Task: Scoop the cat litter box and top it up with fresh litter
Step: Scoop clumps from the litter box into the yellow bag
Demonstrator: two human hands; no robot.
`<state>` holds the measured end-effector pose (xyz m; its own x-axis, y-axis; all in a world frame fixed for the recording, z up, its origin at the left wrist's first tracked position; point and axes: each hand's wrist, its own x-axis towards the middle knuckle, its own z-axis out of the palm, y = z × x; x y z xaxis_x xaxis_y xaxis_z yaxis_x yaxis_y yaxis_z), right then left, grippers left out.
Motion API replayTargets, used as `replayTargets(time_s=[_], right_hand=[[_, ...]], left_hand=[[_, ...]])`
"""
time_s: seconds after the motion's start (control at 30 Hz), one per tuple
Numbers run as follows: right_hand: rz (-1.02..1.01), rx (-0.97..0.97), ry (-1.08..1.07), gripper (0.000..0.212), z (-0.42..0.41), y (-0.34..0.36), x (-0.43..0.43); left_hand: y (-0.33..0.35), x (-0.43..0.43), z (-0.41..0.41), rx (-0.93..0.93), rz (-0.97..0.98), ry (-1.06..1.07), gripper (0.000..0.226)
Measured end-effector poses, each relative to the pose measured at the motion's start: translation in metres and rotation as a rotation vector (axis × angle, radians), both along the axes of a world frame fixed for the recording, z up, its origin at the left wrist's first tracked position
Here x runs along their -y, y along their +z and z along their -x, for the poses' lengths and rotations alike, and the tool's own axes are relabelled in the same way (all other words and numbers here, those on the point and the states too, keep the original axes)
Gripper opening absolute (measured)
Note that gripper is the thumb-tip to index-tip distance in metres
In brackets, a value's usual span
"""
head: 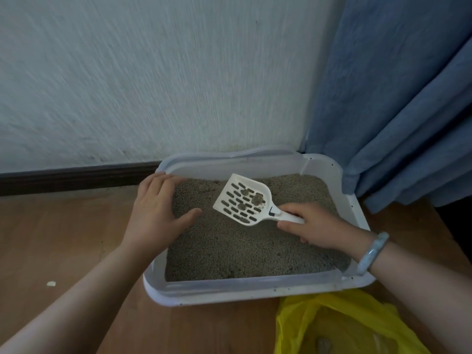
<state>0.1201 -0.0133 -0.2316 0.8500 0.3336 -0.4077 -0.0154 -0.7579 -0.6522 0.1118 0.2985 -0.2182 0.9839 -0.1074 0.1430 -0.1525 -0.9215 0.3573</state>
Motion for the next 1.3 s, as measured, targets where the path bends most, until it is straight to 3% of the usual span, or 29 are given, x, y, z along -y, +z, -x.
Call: replayTargets(time_s=[0.13, 0.33, 0.67, 1.03, 1.2, 1.3], right_hand=[[0.018, -0.034, -0.012, 0.013, 0.008, 0.002, 0.005], [-0.024, -0.101, -0.037, 0.021, 0.023, 0.016, 0.024], [-0.041, -0.166, -0.079, 0.019, 0.060, 0.033, 0.058], [-0.186, -0.277, -0.226, 0.028, 0.100, 0.062, 0.096], [-0.223, -0.314, -0.237, 0.025, 0.121, 0.079, 0.117], [-0.230, -0.385, -0.213, 0.025, 0.138, 0.079, 0.128]], left_hand=[[0.004, 0.005, 0.007, 0.005, -0.029, -0.030, 0.077], [0.011, 0.025, 0.036, 0.007, -0.107, -0.151, 0.062], [-0.002, 0.056, 0.068, -0.031, -0.020, -0.304, 0.050], [-0.005, 0.065, 0.075, -0.130, -0.029, -0.308, 0.080], [-0.001, 0.068, 0.074, -0.216, -0.043, -0.293, 0.061], [-0.001, 0.068, 0.073, -0.221, -0.048, -0.299, 0.062]])
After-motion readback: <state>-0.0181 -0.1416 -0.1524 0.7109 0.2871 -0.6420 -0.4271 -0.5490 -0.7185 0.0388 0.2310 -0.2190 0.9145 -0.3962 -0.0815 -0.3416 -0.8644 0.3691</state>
